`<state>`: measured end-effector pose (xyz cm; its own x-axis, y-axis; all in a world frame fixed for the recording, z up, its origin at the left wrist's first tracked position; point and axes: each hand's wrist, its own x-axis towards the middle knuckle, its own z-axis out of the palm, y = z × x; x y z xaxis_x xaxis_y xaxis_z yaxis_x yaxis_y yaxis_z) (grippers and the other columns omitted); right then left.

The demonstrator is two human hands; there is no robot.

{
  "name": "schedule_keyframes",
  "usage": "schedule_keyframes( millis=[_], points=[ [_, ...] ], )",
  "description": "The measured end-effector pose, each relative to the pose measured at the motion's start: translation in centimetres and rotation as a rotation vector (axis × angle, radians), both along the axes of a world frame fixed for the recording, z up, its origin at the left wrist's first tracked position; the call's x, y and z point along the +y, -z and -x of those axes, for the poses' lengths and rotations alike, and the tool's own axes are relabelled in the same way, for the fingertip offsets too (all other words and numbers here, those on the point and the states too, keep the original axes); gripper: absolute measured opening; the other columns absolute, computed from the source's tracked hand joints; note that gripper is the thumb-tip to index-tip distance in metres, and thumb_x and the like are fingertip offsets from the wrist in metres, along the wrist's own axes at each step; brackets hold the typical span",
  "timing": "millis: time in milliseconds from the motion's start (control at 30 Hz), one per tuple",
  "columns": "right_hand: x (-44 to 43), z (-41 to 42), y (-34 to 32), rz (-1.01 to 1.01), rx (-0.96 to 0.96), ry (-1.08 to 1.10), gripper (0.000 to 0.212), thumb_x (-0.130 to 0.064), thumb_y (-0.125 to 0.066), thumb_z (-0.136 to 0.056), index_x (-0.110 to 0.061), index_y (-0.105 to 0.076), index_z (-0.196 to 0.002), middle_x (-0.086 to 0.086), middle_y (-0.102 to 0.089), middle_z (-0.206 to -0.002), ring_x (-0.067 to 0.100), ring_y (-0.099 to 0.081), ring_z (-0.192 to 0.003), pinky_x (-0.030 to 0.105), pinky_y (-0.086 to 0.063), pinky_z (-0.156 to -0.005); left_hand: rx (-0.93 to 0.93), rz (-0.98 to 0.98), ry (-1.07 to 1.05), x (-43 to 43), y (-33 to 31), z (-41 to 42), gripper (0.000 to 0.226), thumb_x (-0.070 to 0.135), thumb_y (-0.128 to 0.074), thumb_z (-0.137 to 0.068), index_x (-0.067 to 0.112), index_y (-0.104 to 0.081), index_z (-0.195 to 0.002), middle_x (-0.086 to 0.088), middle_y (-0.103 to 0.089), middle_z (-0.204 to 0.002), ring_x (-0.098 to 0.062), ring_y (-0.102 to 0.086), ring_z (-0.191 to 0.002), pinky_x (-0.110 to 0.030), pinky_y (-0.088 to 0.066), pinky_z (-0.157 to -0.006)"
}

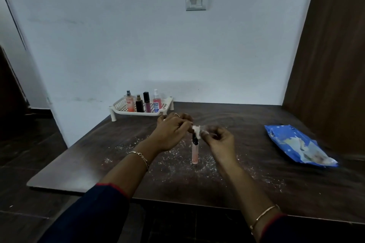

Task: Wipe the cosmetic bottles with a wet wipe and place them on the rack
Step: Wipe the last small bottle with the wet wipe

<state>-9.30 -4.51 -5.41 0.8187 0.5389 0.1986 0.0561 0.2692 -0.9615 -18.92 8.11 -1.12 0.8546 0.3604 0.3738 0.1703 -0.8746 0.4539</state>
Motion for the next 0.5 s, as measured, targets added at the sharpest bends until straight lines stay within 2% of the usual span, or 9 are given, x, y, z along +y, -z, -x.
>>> schedule_keyframes(
  millis=[67,167,267,367,500],
  points=[
    [0.3,0.3,0.6,0.025,-0.155,0.0,0.011,-0.002,-0.069,-0.08,-0.007,-0.066,-0.089,0.005,-0.069,-0.086,0.014,-0.067,-0.08,0.022,-0.053,-0.069,-0.022,0.009,0.001,0.1,0.2,-0.3,0.051,0.043,-0.024,-0.088,0.021,-0.071,-0.085,0.019,-0.057,-0.112,-0.004,-0.045,-0.111,-0.052,-0.025,-0.107],
    [0.3,0.3,1.7,0.087,-0.328,0.075,0.014,-0.001,-0.072,-0.077,-0.012,-0.063,-0.076,0.001,-0.068,-0.079,0.009,-0.066,-0.074,0.018,-0.051,-0.065,-0.058,0.057,0.012,0.7,0.9,-0.6,0.049,0.043,-0.028,-0.086,0.021,-0.071,-0.083,0.019,-0.058,-0.107,-0.005,-0.051,-0.106,-0.051,-0.037,-0.101],
    [0.5,0.1,3.2,0.219,-0.412,0.148,0.027,0.0,-0.076,-0.072,-0.019,-0.059,-0.064,-0.002,-0.066,-0.073,0.007,-0.063,-0.07,0.022,-0.05,-0.065,-0.049,0.062,0.003,1.1,1.2,-0.6,0.041,0.044,-0.03,-0.083,0.029,-0.068,-0.075,0.015,-0.06,-0.107,-0.006,-0.051,-0.105,-0.05,-0.04,-0.097],
    [0.5,0.0,3.3,0.261,-0.467,0.163,0.021,-0.003,-0.077,-0.071,-0.017,-0.061,-0.066,-0.002,-0.066,-0.076,0.01,-0.064,-0.071,0.029,-0.053,-0.066,-0.064,0.059,0.024,1.1,1.2,-0.5,0.041,0.041,-0.032,-0.083,0.025,-0.07,-0.08,0.012,-0.061,-0.106,-0.006,-0.053,-0.102,-0.048,-0.043,-0.095],
    [0.9,0.3,1.8,0.201,-0.59,0.25,0.02,-0.01,-0.075,-0.074,-0.02,-0.058,-0.069,-0.004,-0.061,-0.077,0.007,-0.059,-0.069,0.017,-0.047,-0.06,-0.047,0.017,0.041,0.8,0.8,-0.5,0.044,0.037,-0.034,-0.085,0.016,-0.072,-0.091,0.007,-0.062,-0.109,-0.006,-0.053,-0.1,-0.044,-0.045,-0.095]
  ],
)
